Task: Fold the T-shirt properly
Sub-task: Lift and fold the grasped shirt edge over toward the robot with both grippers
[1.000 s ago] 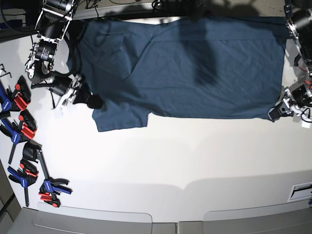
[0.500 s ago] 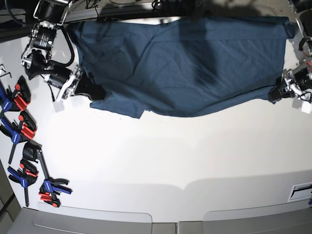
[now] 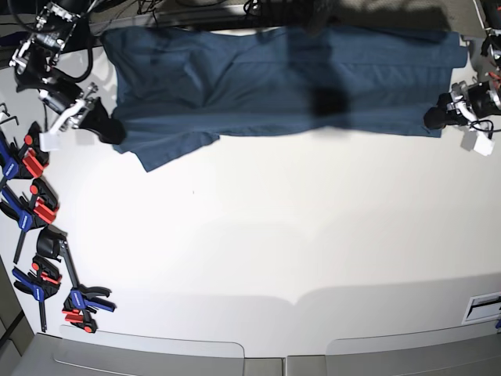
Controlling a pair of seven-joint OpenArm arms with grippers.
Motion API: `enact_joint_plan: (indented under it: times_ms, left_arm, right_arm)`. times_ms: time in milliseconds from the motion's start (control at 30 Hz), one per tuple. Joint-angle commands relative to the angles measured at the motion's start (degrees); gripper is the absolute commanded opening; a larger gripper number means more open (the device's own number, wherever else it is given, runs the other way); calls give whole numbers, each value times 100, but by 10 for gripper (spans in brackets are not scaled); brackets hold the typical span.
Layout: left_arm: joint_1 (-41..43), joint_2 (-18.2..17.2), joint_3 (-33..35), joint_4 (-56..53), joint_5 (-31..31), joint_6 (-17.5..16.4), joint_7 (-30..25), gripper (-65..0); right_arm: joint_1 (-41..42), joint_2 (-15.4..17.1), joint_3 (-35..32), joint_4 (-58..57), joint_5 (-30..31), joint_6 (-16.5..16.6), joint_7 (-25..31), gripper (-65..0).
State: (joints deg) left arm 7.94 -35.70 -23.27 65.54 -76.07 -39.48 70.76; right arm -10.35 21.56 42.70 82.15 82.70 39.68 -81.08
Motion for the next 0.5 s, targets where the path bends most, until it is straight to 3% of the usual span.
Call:
enact_joint_plan:
  times_ms: [0, 233, 467]
  left_arm:
    - [-33, -131, -44, 94, -138, -52, -46, -650]
    - [-20, -131, -302, 94, -140, -52, -87, -650]
    - [-20, -131, -1209, 94, -140, -52, -177, -650]
  right_arm:
    - [35, 114, 131, 98, 230, 32, 108, -650]
    - [-28, 92, 278, 98, 230, 32, 108, -650]
    - [-31, 79, 278, 98, 230, 32, 108, -650]
